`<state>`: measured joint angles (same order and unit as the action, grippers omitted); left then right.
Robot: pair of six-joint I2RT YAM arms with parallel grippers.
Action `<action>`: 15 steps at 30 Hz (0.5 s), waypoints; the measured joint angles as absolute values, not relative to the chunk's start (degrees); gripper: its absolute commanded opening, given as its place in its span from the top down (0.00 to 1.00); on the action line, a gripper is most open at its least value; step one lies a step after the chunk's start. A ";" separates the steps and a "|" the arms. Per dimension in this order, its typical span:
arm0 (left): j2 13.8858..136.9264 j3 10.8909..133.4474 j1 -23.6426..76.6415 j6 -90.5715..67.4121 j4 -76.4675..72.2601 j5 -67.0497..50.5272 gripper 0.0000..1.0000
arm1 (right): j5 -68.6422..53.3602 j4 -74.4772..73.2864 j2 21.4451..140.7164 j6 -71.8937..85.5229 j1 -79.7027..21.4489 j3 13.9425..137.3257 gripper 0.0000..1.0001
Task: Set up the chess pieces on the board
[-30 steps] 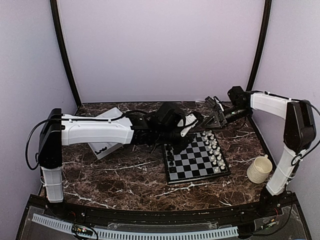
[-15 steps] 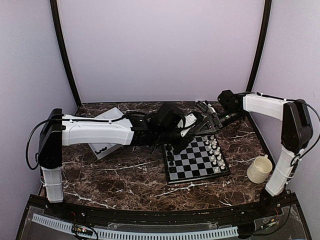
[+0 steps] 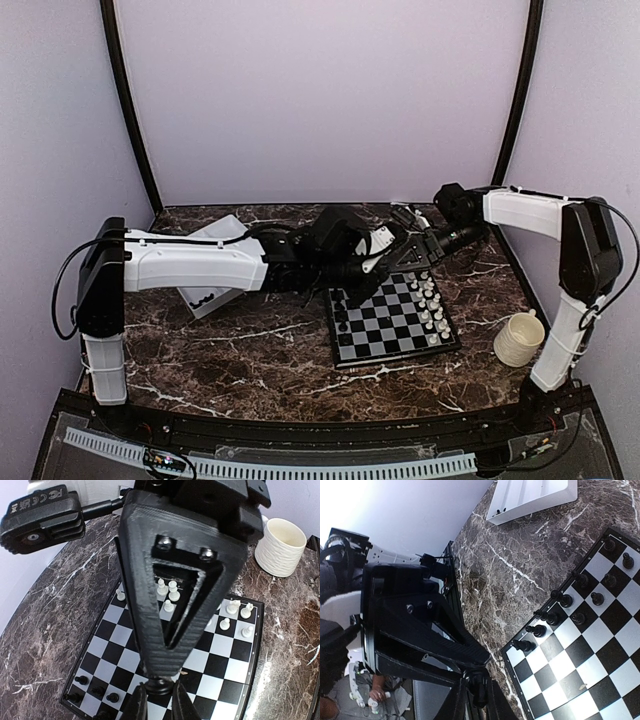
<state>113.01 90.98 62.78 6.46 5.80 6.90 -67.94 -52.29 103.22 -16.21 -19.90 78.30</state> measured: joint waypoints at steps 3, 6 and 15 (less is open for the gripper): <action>113.01 90.89 62.78 6.68 5.89 7.07 0.71 | -67.92 -52.66 103.63 -16.75 -19.84 78.54 1.00; 113.01 90.80 62.74 6.96 5.63 7.66 0.57 | -67.83 -53.93 104.16 -17.89 -20.03 80.23 1.00; 104.07 80.79 57.80 6.37 7.73 7.73 0.48 | -54.46 -54.11 105.19 -19.86 -21.32 92.33 1.00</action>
